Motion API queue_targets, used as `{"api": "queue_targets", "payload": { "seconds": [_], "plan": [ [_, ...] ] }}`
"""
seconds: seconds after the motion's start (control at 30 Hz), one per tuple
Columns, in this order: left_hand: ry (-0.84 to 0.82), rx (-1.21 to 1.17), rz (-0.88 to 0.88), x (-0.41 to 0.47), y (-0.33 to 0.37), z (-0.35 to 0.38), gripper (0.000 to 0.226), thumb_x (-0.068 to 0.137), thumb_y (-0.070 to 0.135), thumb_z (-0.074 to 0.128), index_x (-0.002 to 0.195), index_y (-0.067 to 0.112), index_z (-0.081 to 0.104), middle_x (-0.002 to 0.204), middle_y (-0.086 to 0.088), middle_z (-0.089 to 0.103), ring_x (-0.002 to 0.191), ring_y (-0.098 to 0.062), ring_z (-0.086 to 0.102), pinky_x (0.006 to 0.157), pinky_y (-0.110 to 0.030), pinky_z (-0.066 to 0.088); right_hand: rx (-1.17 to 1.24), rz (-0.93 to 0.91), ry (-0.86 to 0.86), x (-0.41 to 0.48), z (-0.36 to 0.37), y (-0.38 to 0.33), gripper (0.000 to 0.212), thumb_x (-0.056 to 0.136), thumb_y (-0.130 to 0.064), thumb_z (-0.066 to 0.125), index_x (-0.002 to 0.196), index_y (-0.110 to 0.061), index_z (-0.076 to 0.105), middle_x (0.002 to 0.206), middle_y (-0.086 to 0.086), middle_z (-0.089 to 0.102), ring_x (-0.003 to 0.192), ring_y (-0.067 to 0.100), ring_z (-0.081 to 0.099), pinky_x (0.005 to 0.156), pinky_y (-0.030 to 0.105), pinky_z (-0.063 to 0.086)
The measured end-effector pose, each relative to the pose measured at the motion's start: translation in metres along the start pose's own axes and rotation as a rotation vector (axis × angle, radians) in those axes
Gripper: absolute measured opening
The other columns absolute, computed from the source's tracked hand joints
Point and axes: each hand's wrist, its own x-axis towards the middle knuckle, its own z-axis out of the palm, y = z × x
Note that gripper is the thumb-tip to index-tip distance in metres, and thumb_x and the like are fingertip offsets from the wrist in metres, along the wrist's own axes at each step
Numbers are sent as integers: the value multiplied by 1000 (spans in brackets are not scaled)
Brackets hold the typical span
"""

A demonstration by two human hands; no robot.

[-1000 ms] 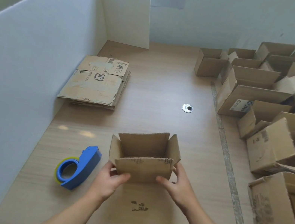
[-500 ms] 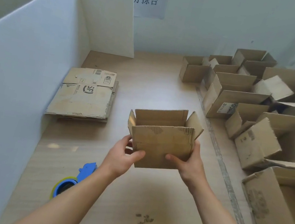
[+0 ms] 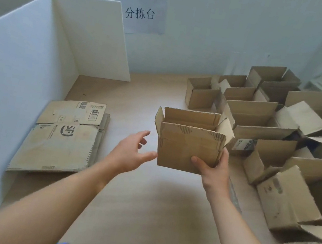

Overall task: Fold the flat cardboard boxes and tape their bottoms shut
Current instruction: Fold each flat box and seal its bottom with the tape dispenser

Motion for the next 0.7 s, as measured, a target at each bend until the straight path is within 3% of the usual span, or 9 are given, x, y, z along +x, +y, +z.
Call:
{"api": "queue_targets", "payload": {
  "seconds": [0.2,0.33,0.47,0.6,0.7],
  "plan": [
    [29,292,62,103,-12,-7,71,88,43,68,149,26,37,133,3,54,115,-14,54,97,-32,45,-16,-36,-28,115,24,21,72,73,-10,86,129,-35,48,122,-7,63,107,1,62,85,15,51],
    [-9,602,116,160,-19,3,67,91,51,57,149,30,32,139,6,48,126,-16,48,100,-38,45,-85,-71,-29,181,38,39,80,71,-25,87,136,-38,43,131,-7,59,119,12,57,100,30,47],
    [-10,836,209,209,-17,10,64,94,52,52,149,28,31,139,3,46,125,-21,44,97,-36,39,-161,-115,-3,222,42,60,77,76,-23,85,125,-62,41,134,-14,52,125,9,51,108,34,41],
    [-4,947,269,244,-11,13,62,94,52,51,147,27,32,136,2,48,123,-23,45,93,-35,38,-172,-119,36,251,42,79,71,84,-15,77,143,-33,41,132,-11,52,125,12,51,111,39,40],
    [12,970,277,265,-7,15,61,93,53,52,146,27,34,137,1,48,124,-24,46,95,-37,38,-147,-119,129,264,42,84,65,88,-15,70,143,-31,39,139,-8,53,129,12,50,112,42,39]
  ]
}}
